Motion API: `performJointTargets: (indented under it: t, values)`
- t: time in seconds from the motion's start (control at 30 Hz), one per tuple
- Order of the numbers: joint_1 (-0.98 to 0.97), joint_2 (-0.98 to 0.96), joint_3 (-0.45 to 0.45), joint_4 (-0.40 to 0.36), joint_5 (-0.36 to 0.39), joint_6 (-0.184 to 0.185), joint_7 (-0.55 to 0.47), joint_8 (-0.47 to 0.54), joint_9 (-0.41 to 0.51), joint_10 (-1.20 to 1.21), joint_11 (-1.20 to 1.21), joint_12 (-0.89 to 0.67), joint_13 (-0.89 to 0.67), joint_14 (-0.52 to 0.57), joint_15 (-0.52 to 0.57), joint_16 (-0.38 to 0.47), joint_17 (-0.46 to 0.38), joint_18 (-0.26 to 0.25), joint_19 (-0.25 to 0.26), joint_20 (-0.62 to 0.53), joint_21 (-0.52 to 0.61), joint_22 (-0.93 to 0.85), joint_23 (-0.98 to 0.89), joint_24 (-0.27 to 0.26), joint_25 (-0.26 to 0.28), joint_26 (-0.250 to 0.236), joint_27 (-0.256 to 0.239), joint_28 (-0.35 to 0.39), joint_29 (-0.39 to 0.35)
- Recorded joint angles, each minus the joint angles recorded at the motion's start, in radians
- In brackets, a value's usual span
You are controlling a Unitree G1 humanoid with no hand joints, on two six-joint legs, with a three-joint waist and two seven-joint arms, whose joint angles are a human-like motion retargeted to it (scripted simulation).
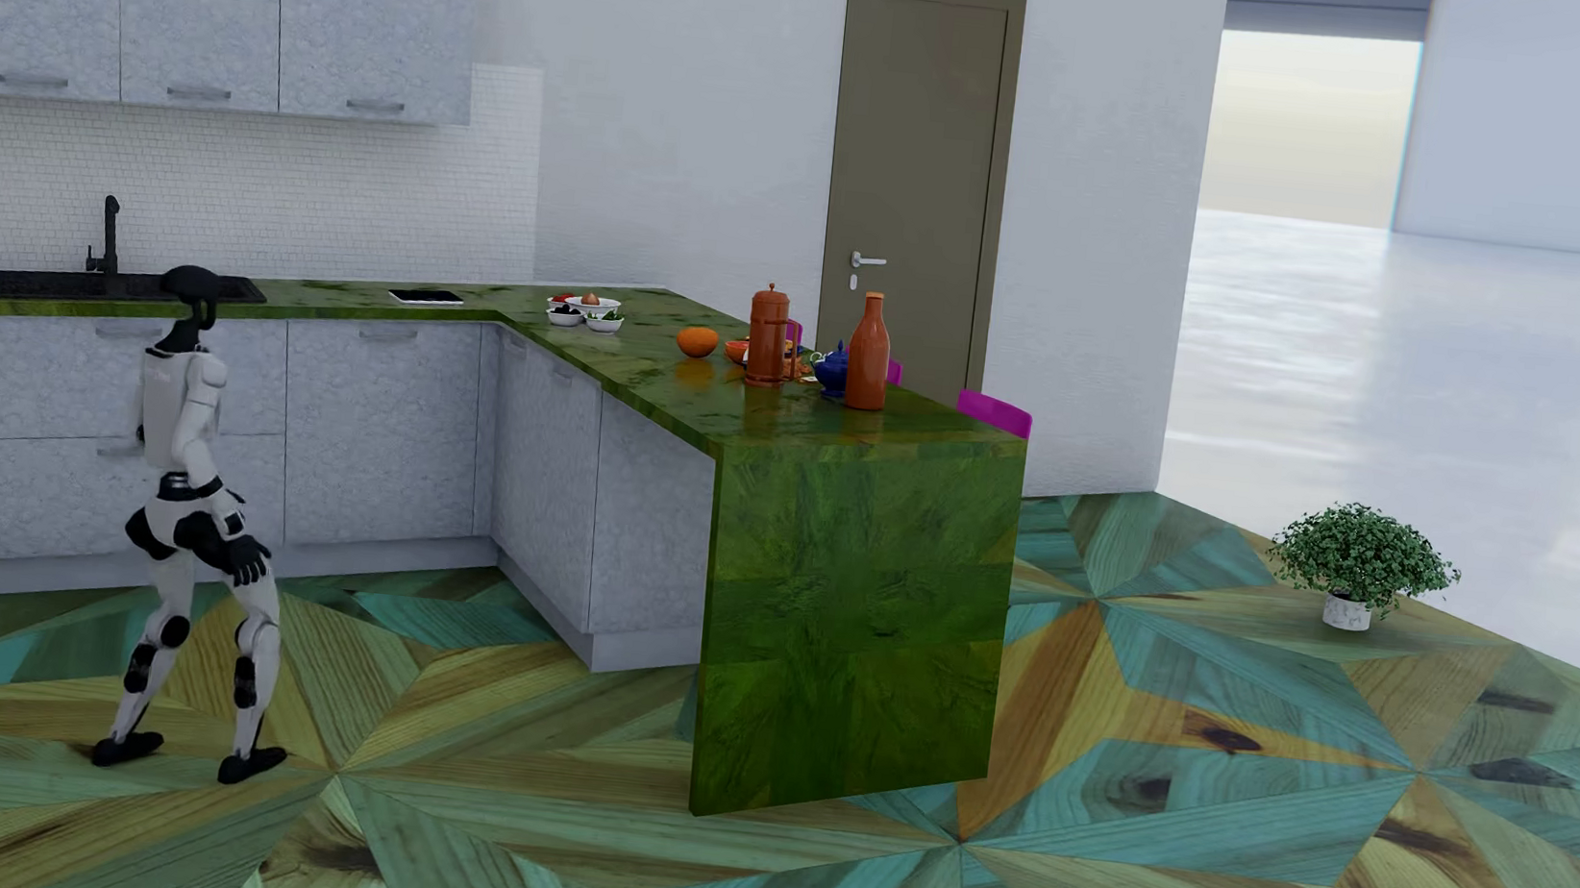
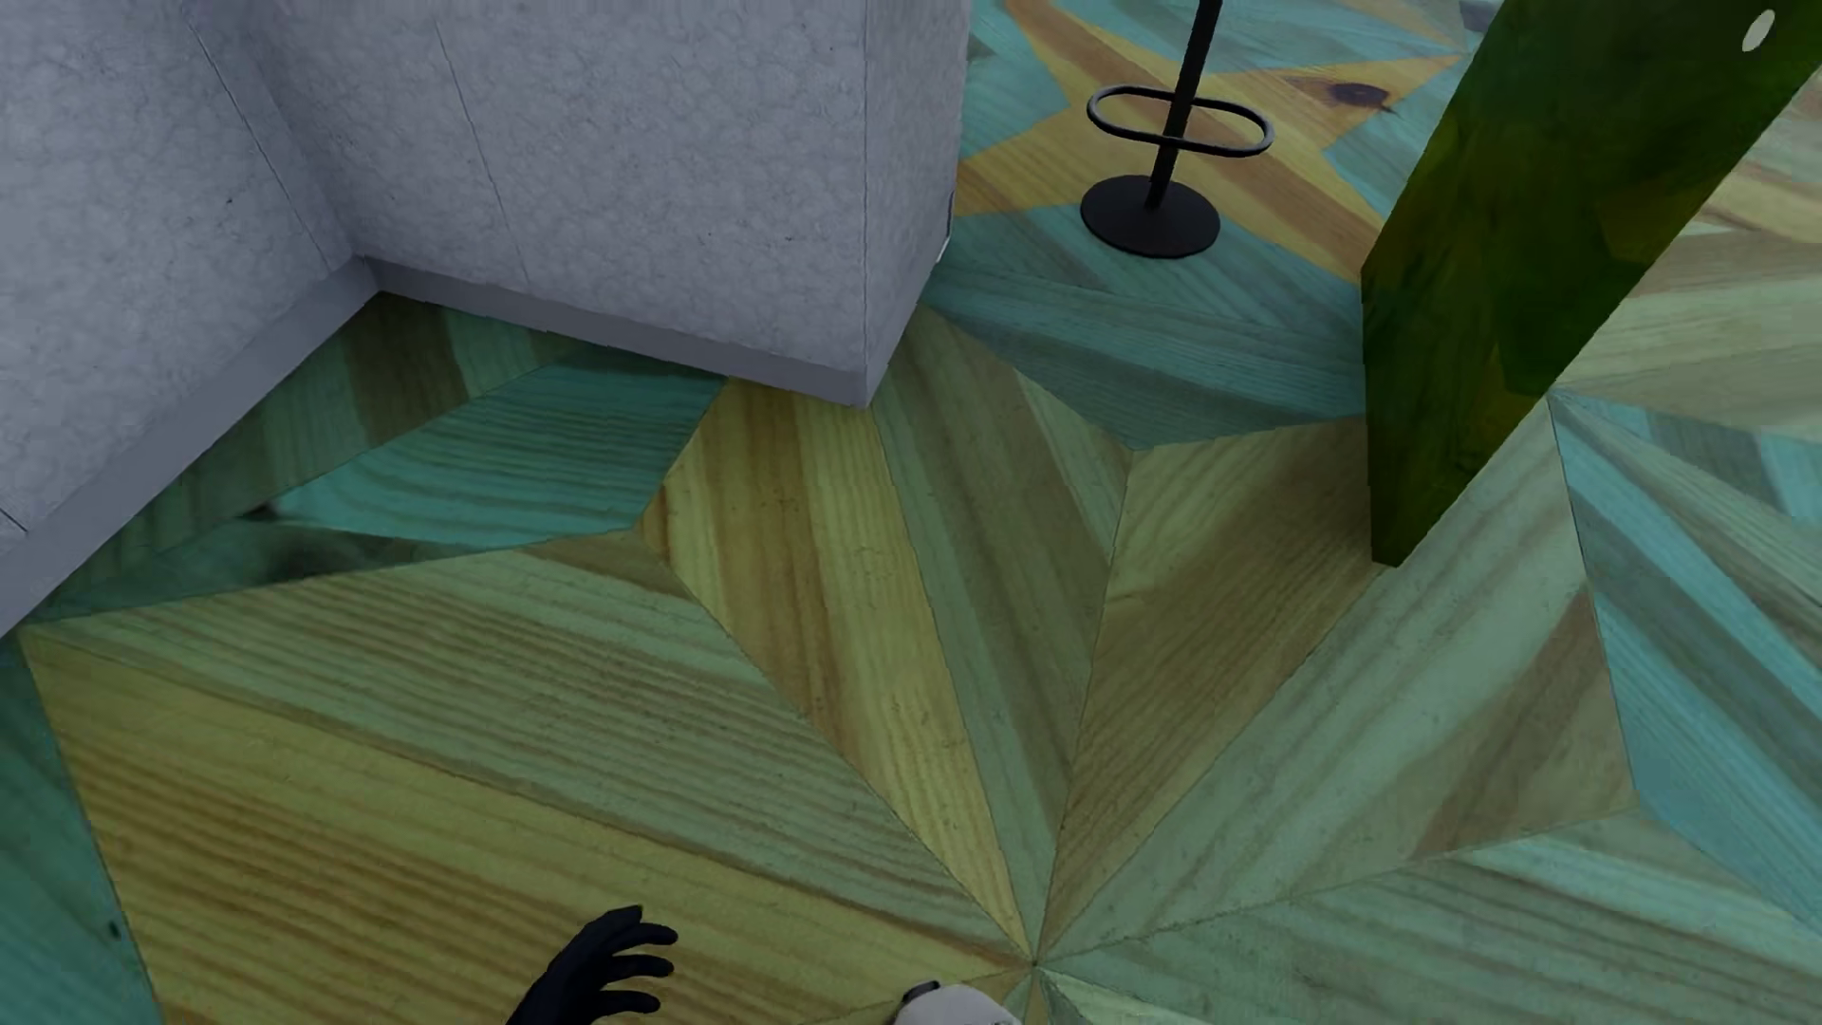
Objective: Turn around
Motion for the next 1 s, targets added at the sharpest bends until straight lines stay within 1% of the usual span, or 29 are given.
performJointTargets:
  t: [0.03,0.07,0.1,0.13,0.17,0.2,0.23,0.27,0.3,0.33,0.37,0.4,0.43,0.47,0.5,0.53,0.57,0.6,0.63,0.67,0.7,0.73,0.77,0.8,0.83,0.87,0.93,0.97,1.0]
  values:
    - [0.006,-0.012,-0.011,0.009,-0.010,-0.002,0.015,-0.015,-0.005,-0.003,0.022,0.004,-0.001,-0.002,-0.056,-0.005,0.000,-0.007,0.005,0.004,0.009,0.003,-0.005,0.009,-0.016,0.007,-0.002,-0.005,-0.026]
    - [0.023,-0.023,-0.012,0.006,-0.037,-0.018,0.041,-0.035,-0.007,-0.012,0.047,0.010,-0.019,0.001,-0.086,0.006,-0.021,0.013,-0.043,0.001,0.014,-0.018,-0.005,0.005,-0.013,0.011,-0.001,-0.009,-0.034]
    - [-0.027,-0.012,0.015,0.009,-0.034,-0.030,0.042,-0.017,0.006,0.109,0.014,0.006,-0.040,0.049,0.017,0.006,-0.031,0.006,-0.003,0.009,0.018,-0.051,0.006,-0.009,-0.003,0.010,-0.009,-0.001,-0.038]
    - [-0.098,-0.008,0.065,0.002,-0.016,-0.022,0.009,0.008,0.011,0.234,-0.017,-0.011,-0.021,0.133,0.070,-0.006,-0.031,0.010,0.007,-0.012,0.016,-0.054,0.009,-0.022,0.016,0.006,-0.031,0.014,-0.041]
    - [-0.123,0.000,0.090,-0.025,0.006,-0.002,-0.051,0.028,0.008,0.226,-0.048,-0.004,0.007,0.126,0.091,-0.018,-0.016,0.022,0.009,0.008,0.007,-0.024,0.024,-0.031,0.040,-0.013,-0.059,0.025,-0.037]
    - [-0.101,-0.008,0.050,-0.024,0.024,0.026,-0.064,0.029,-0.003,0.043,-0.061,0.032,0.015,0.059,0.097,-0.006,-0.005,0.027,0.009,0.033,-0.010,0.001,-0.001,-0.037,0.055,-0.027,-0.068,0.032,-0.039]
    - [-0.065,-0.018,-0.001,-0.022,0.005,0.013,-0.030,0.018,-0.007,-0.023,-0.044,0.065,0.000,0.083,0.062,0.024,0.017,-0.014,-0.015,0.025,-0.016,0.023,-0.008,-0.045,0.044,-0.032,-0.064,0.043,-0.063]
    - [-0.042,-0.028,-0.001,-0.014,-0.031,0.002,0.002,-0.019,0.011,-0.009,0.014,0.037,-0.002,0.069,-0.022,0.019,-0.002,-0.028,-0.038,0.013,0.022,0.018,-0.010,-0.054,0.030,-0.013,-0.057,0.058,-0.072]
    - [-0.047,-0.063,0.015,-0.013,-0.059,-0.011,0.025,-0.038,0.005,0.019,0.082,0.007,-0.013,0.050,-0.085,0.021,-0.014,0.011,-0.009,0.010,0.009,0.013,0.008,-0.054,0.019,-0.007,-0.048,0.072,-0.051]
    - [-0.057,-0.077,0.046,-0.005,-0.075,-0.019,0.042,-0.046,0.012,0.086,0.119,-0.007,-0.044,0.028,-0.068,0.004,-0.048,0.020,0.017,0.018,0.020,-0.016,0.023,-0.047,0.010,-0.007,-0.035,0.087,-0.024]
    - [-0.121,-0.091,0.080,-0.010,-0.049,-0.001,0.003,-0.027,0.004,0.208,0.101,0.008,-0.071,0.037,0.049,-0.022,-0.077,0.013,-0.001,0.011,0.014,-0.048,0.037,-0.040,0.010,-0.019,-0.031,0.102,0.003]
    - [-0.141,-0.100,0.107,-0.043,-0.011,0.035,-0.047,-0.010,-0.010,0.185,0.065,0.029,-0.055,0.020,0.068,-0.012,-0.051,0.015,0.001,-0.004,0.002,-0.021,0.024,-0.029,0.023,-0.043,-0.045,0.104,0.009]
    - [-0.130,-0.098,0.101,-0.065,0.020,0.068,-0.077,0.001,-0.015,0.122,0.028,0.052,-0.027,-0.008,0.057,-0.007,-0.031,0.039,0.012,0.015,0.000,-0.001,-0.004,-0.015,0.040,-0.044,-0.067,0.096,-0.001]
    - [-0.101,-0.098,0.052,-0.066,0.029,0.065,-0.061,0.016,-0.016,0.065,0.025,0.059,-0.019,0.017,-0.036,0.029,-0.016,0.038,-0.005,0.007,0.004,0.031,-0.014,-0.002,0.057,-0.020,-0.099,0.081,-0.035]
    - [-0.051,-0.099,0.034,-0.057,-0.007,0.032,-0.009,-0.031,-0.004,0.019,0.149,0.021,-0.010,0.034,-0.190,0.039,-0.012,0.041,-0.005,0.032,0.006,0.039,-0.038,0.000,0.067,0.018,-0.111,0.064,-0.054]
    - [-0.024,-0.088,0.051,-0.048,-0.054,0.005,0.030,-0.083,0.004,0.016,0.267,-0.017,-0.010,0.026,-0.285,0.037,-0.017,0.039,0.015,0.048,-0.003,0.006,-0.042,-0.010,0.054,0.039,-0.108,0.053,-0.059]
    - [-0.023,-0.055,0.069,-0.039,-0.097,-0.018,0.050,-0.104,-0.008,0.039,0.329,-0.033,-0.018,0.002,-0.311,0.034,-0.014,0.035,0.035,0.034,0.000,-0.019,-0.039,-0.029,0.016,0.024,-0.093,0.052,-0.055]
    - [-0.064,-0.007,0.092,-0.030,-0.121,-0.036,0.063,-0.075,-0.019,0.144,0.240,-0.030,-0.034,-0.014,-0.221,0.004,-0.043,0.025,0.004,0.020,0.031,-0.023,-0.013,-0.048,-0.024,-0.019,-0.082,0.067,-0.032]
    - [-0.126,0.001,0.126,-0.005,-0.093,-0.037,0.056,-0.057,0.000,0.301,0.226,-0.033,-0.042,0.053,-0.161,-0.030,-0.050,0.017,0.003,0.000,0.024,-0.020,0.001,-0.061,-0.054,-0.048,-0.076,0.089,-0.006]
    - [-0.202,0.004,0.139,-0.018,-0.073,-0.037,0.009,-0.031,0.013,0.433,0.217,-0.029,-0.033,0.208,-0.148,-0.039,-0.055,0.013,0.001,-0.014,0.049,-0.029,0.024,-0.063,-0.068,-0.051,-0.084,0.107,0.013]
    - [-0.250,0.012,0.176,-0.049,-0.060,-0.009,-0.034,-0.027,0.015,0.372,0.186,-0.055,0.000,0.206,-0.127,-0.059,-0.062,0.013,0.002,0.022,0.046,0.010,0.034,-0.062,-0.063,-0.060,-0.092,0.114,0.031]
    - [-0.270,0.030,0.214,-0.081,-0.060,0.015,-0.059,-0.038,0.024,0.218,0.166,-0.067,0.046,0.140,-0.118,-0.050,-0.042,0.019,0.005,0.057,0.010,0.017,-0.008,-0.060,-0.069,-0.065,-0.091,0.111,0.032]
    - [-0.262,0.031,0.248,-0.091,-0.056,0.025,-0.069,-0.036,0.018,0.044,0.173,-0.043,0.055,0.175,-0.122,-0.008,-0.040,0.031,0.006,0.073,0.000,0.026,-0.041,-0.059,-0.098,-0.080,-0.086,0.100,0.021]
    - [-0.247,0.032,0.258,-0.097,-0.057,0.026,-0.077,-0.040,0.004,0.002,0.175,-0.023,0.011,0.276,-0.126,0.032,-0.050,0.034,0.006,0.055,0.015,0.046,-0.030,-0.058,-0.122,-0.083,-0.091,0.097,0.030]
    - [-0.243,0.040,0.272,-0.099,-0.063,0.026,-0.080,-0.050,-0.008,-0.017,0.158,-0.003,-0.043,0.285,-0.120,0.036,-0.062,0.035,0.006,0.058,0.029,0.034,-0.023,-0.054,-0.129,-0.069,-0.098,0.103,0.046]
    - [-0.224,0.055,0.286,-0.095,-0.067,0.018,-0.070,-0.048,-0.013,-0.048,0.130,0.025,-0.101,0.281,-0.106,0.034,-0.064,0.024,0.006,0.078,0.026,0.020,-0.031,-0.049,-0.120,-0.057,-0.102,0.112,0.067]
    - [-0.226,0.080,0.321,-0.096,-0.076,0.020,-0.062,-0.051,-0.023,-0.013,0.097,0.028,-0.138,0.141,-0.093,-0.001,-0.054,0.002,0.010,0.073,0.015,0.018,0.000,-0.049,-0.069,-0.045,-0.133,0.124,0.097]
    - [-0.210,0.098,0.317,-0.089,-0.076,0.028,-0.059,-0.055,-0.021,-0.033,0.082,0.035,-0.150,0.180,-0.088,0.006,-0.047,-0.011,0.012,0.073,0.017,0.035,-0.013,-0.054,-0.043,-0.052,-0.137,0.121,0.108]
    - [-0.197,0.105,0.307,-0.083,-0.072,0.035,-0.060,-0.058,-0.020,-0.063,0.073,0.046,-0.150,0.256,-0.084,0.020,-0.056,-0.017,0.014,0.074,0.022,0.025,-0.036,-0.065,-0.026,-0.049,-0.141,0.117,0.114]
